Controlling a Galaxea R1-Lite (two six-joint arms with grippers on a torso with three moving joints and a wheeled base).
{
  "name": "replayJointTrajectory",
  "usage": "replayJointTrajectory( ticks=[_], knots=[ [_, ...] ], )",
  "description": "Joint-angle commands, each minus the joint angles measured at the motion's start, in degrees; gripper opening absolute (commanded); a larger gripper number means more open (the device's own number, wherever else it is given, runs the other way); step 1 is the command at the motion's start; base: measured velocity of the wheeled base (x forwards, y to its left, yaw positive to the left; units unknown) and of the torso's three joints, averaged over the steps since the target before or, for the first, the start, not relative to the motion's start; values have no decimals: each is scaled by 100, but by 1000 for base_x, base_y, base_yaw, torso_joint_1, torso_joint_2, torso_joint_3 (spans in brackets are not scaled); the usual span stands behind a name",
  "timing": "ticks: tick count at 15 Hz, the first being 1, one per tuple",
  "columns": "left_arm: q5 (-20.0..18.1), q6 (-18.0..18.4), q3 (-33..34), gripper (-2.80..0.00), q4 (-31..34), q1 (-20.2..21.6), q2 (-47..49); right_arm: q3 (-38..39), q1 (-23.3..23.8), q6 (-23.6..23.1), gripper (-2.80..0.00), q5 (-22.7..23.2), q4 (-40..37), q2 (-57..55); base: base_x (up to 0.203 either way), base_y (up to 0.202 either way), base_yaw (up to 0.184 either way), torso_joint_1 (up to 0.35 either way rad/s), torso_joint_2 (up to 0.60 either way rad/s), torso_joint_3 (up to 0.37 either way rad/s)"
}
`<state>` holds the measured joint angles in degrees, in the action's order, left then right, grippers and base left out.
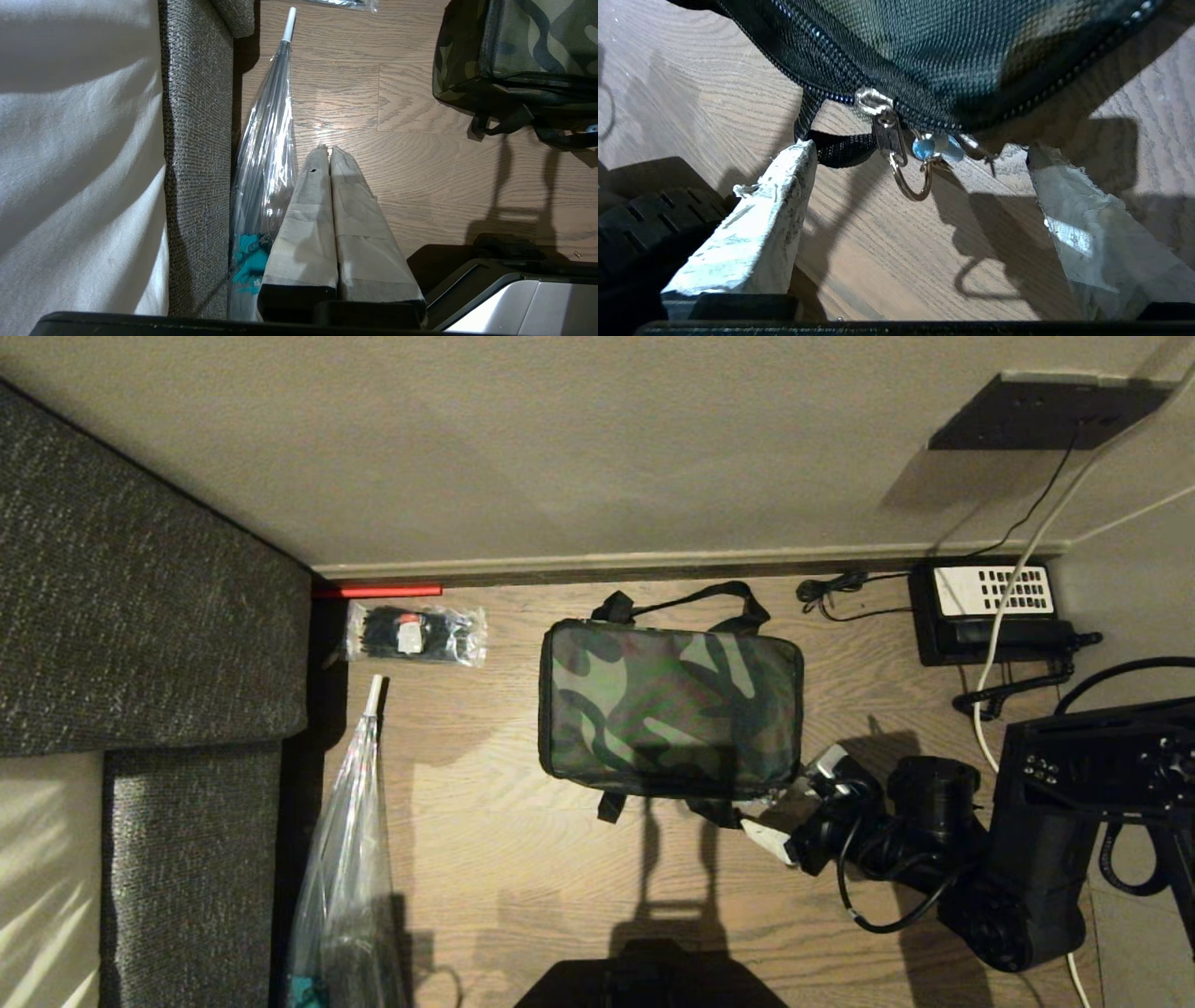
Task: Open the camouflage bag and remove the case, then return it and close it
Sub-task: Open the top of the storage box
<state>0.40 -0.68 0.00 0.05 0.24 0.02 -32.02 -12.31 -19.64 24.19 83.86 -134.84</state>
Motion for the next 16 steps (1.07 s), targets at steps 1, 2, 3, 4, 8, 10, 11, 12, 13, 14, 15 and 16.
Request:
replayJointTrajectory(
  ticks=[1,2,3,4,8,10,11,12,13,14,15,16],
  knots=[
    [4,-2,18,-280,4,2,-11,-13,1,-175,0,10,126,-22,0,0,0,0,0,0],
    [4,-2,18,-280,2,2,-11,19,1,-263,0,7,197,-34,0,0,0,0,0,0],
    [4,-2,18,-280,-5,2,-11,4,1,-293,0,7,310,-63,0,0,0,0,0,0],
    [4,-2,18,-280,4,2,-11,12,1,-300,0,13,378,-69,0,0,0,0,0,0],
    [4,-2,18,-280,-5,2,-11,91,1,-620,0,-2,380,-192,0,0,0,0,0,0],
    [4,-2,18,-280,-3,2,-11,87,1,-579,0,-11,380,-218,0,0,0,0,0,0],
    [4,-2,18,-280,-4,2,-11,65,1,-563,-280,-11,380,-227,0,0,0,0,0,0],
    [4,-2,18,-280,4,10,-11,29,1,-549,-280,-10,380,-227,0,0,0,0,0,0],
    [4,-2,18,-280,-4,2,-11,12,1,-549,-280,-2,380,-236,0,0,0,0,0,0],
    [4,-2,18,-280,4,2,-11,6,1,-549,-280,-2,380,-247,0,0,0,0,0,0],
    [4,-2,18,-280,4,2,-11,-8,1,-549,-280,-4,380,-255,0,0,0,0,0,0],
    [4,-2,18,-280,-1,6,-11,-30,1,-549,-280,-10,380,-253,0,0,0,0,0,0]
  ],
)
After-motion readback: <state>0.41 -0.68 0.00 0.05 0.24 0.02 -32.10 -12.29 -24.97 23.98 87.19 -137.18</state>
